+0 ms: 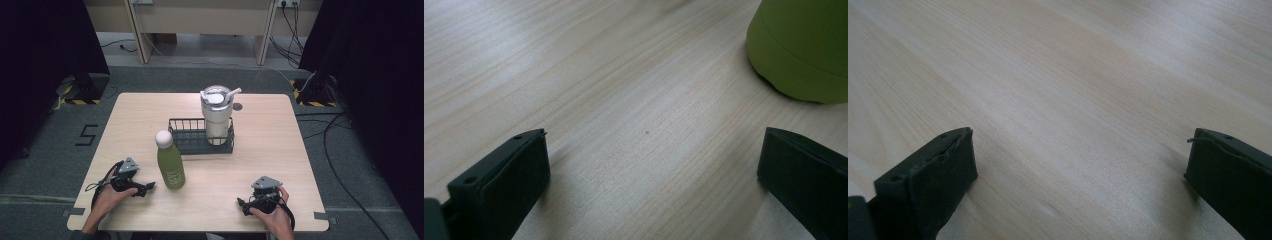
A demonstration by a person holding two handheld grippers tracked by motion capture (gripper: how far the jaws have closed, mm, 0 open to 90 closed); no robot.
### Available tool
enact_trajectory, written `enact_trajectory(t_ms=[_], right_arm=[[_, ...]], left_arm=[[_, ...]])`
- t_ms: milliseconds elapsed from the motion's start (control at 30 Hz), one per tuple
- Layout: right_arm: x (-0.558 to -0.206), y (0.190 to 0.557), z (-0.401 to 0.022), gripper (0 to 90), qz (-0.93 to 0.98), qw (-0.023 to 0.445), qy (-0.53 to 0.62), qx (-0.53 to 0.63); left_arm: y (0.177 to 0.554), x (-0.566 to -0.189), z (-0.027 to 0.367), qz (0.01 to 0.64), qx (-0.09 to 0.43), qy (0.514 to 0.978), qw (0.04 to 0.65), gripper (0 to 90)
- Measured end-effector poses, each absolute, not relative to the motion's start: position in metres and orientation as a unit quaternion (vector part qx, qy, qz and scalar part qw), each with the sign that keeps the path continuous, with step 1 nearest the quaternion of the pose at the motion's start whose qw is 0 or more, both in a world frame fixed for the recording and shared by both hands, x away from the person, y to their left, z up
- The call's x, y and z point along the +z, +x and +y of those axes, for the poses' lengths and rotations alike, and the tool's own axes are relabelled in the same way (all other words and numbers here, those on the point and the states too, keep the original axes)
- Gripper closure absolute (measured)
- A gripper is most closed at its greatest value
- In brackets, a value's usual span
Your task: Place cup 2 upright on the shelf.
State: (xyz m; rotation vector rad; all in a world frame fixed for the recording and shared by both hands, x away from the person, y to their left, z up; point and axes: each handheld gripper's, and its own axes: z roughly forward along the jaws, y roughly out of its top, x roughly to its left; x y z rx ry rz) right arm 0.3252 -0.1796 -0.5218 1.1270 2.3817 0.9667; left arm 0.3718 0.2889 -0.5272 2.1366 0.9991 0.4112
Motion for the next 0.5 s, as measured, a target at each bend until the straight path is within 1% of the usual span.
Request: enact_trajectory(t_ms=[333, 467, 500], right_arm=[[-0.5218, 0.3253, -0.1795, 0.2, 0.836, 0.165, 0.397, 0.34], [-0.5218, 0.3254, -0.1795, 0.3, 0.836, 0.165, 0.397, 0.34], [-0.5218, 0.3254, -0.1795, 0.2, 0.836, 0.165, 0.397, 0.34]], left_arm=[[0.3712, -0.5267, 0.2892, 0.384, 0.159, 0.832, 0.366, 0.7], [0.3693, -0.526, 0.2905, 0.377, 0.16, 0.83, 0.379, 9.1], [0.3683, -0.5256, 0.2911, 0.371, 0.16, 0.83, 0.385, 12.7]])
